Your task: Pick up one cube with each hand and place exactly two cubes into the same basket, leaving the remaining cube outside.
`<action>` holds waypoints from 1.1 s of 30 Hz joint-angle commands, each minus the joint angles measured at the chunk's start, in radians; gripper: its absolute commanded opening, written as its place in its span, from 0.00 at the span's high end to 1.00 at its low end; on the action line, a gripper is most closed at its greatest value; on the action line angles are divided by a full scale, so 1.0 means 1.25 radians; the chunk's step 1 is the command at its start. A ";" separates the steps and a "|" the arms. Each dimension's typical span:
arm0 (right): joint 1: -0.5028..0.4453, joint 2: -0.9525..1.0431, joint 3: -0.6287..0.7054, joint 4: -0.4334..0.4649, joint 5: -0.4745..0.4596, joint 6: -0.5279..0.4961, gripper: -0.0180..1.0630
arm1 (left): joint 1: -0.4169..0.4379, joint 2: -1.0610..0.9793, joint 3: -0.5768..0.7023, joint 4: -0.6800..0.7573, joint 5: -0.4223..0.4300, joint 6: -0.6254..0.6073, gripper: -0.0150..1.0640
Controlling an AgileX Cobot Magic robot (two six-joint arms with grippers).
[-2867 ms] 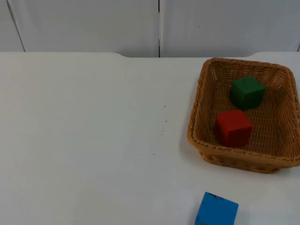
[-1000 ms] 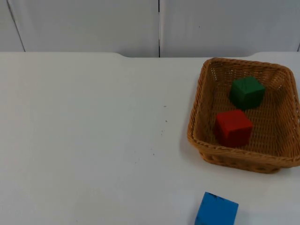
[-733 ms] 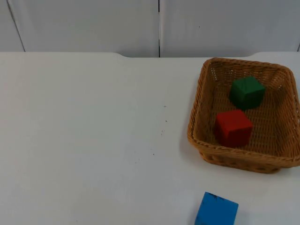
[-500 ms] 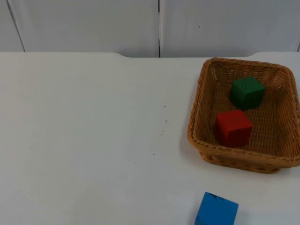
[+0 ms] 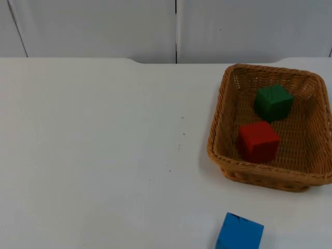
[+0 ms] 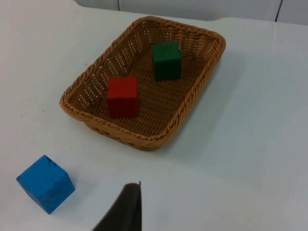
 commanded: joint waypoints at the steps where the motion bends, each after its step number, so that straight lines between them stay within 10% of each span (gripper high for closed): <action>1: -0.001 -0.003 0.004 -0.007 -0.001 0.005 0.01 | 0.002 -0.003 0.003 -0.001 -0.008 -0.006 0.01; 33: -0.153 -0.003 0.004 0.011 -0.006 0.005 0.01 | 0.002 -0.003 0.003 -0.001 -0.008 -0.006 0.01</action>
